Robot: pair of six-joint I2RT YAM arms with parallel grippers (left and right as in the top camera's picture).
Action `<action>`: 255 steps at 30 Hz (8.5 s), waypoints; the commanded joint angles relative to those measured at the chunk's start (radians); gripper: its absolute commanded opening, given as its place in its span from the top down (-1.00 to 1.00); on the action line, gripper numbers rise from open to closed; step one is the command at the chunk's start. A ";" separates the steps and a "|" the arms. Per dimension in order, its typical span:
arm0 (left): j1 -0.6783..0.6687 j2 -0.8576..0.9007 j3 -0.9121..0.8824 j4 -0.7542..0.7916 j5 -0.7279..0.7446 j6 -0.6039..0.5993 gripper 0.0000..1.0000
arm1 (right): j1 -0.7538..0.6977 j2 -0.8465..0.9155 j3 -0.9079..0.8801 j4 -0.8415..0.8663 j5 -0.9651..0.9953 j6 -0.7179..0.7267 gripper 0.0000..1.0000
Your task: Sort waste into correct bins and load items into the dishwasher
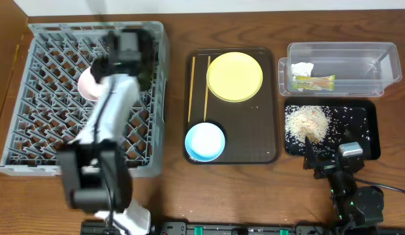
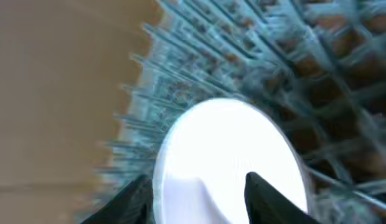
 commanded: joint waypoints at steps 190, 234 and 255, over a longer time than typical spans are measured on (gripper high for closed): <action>-0.225 -0.667 -0.301 -0.437 -0.042 -0.649 0.85 | -0.003 -0.002 -0.002 -0.003 0.000 0.007 -0.99; -0.295 -0.237 -0.323 -0.633 -0.113 -0.779 -0.02 | -0.003 -0.002 -0.002 -0.003 0.000 0.008 -0.99; -0.397 -0.421 -0.304 -0.224 0.752 -0.533 -0.15 | -0.003 -0.001 -0.002 -0.003 0.000 0.007 -0.99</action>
